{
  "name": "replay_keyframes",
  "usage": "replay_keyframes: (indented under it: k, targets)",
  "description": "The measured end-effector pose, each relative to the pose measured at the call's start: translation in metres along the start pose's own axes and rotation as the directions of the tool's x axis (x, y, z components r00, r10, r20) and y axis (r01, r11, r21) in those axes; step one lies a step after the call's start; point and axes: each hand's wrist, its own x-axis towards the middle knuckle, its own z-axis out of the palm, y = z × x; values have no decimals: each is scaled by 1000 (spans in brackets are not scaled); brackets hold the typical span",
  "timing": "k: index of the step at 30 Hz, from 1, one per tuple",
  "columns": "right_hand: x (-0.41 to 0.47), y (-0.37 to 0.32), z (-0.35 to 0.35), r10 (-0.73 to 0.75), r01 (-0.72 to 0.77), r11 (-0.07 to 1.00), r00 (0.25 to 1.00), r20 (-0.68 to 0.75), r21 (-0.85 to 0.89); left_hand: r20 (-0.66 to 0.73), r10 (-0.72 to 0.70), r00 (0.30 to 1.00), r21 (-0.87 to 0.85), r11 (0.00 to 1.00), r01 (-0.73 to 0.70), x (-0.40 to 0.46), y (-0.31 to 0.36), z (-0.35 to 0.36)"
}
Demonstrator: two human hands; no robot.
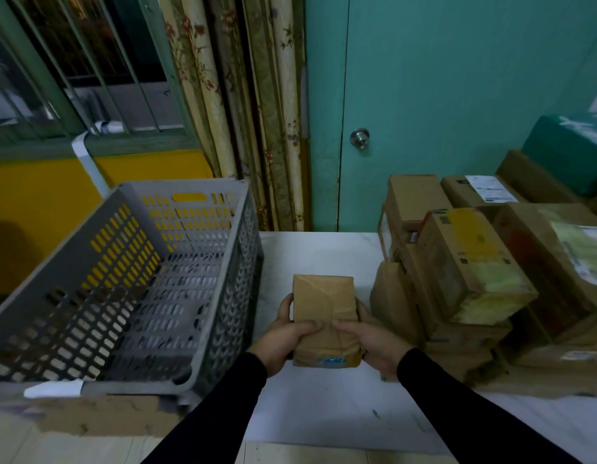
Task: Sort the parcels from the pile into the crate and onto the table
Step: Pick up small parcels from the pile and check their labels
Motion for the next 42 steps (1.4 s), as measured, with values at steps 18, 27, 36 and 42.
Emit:
replay_keyframes:
  k: [18, 27, 36, 42]
  targets:
    - [0, 1, -4, 38, -41, 997, 998, -48, -58, -149, 44, 988, -74, 996, -55, 1, 7, 1]
    - [1, -7, 3, -52, 23, 975, 991, -123, -223, -150, 187, 971, 112, 979, -171, 7, 5, 5]
    - [0, -16, -1, -1, -19, 986, 993, -119, -164, -167, 155, 974, 60, 987, -147, 8, 8, 1]
    - [0, -22, -1, 114, -113, 993, 993, -18, 39, -241, 122, 963, -7, 992, -127, 10, 9, 2]
